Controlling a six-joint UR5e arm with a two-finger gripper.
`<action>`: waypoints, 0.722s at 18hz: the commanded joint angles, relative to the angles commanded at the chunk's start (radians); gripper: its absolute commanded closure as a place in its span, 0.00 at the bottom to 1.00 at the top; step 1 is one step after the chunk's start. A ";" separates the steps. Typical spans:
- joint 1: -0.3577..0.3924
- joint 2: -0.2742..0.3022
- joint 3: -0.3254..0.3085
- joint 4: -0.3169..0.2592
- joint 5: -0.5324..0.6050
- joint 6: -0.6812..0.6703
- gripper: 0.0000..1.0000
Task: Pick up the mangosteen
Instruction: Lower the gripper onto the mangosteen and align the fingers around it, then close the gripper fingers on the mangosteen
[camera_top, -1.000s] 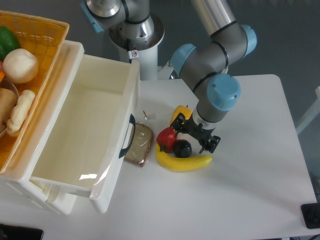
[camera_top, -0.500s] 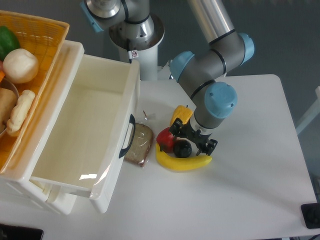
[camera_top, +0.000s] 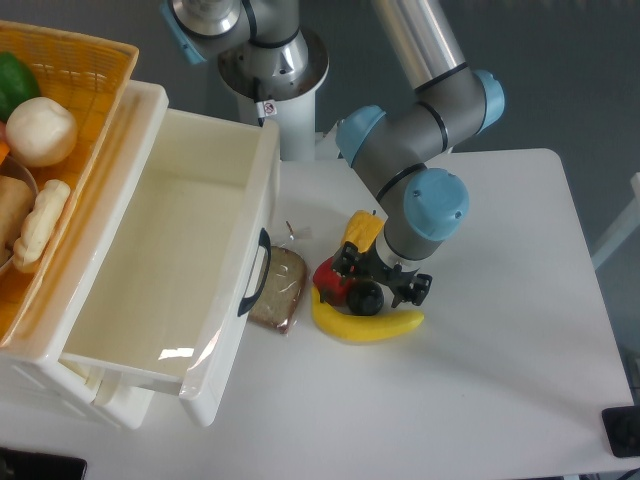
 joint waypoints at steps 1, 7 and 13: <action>0.000 -0.002 0.000 0.002 0.000 -0.002 0.03; -0.012 -0.012 -0.003 0.006 0.014 -0.043 0.04; -0.015 -0.015 -0.008 0.005 0.035 -0.091 0.15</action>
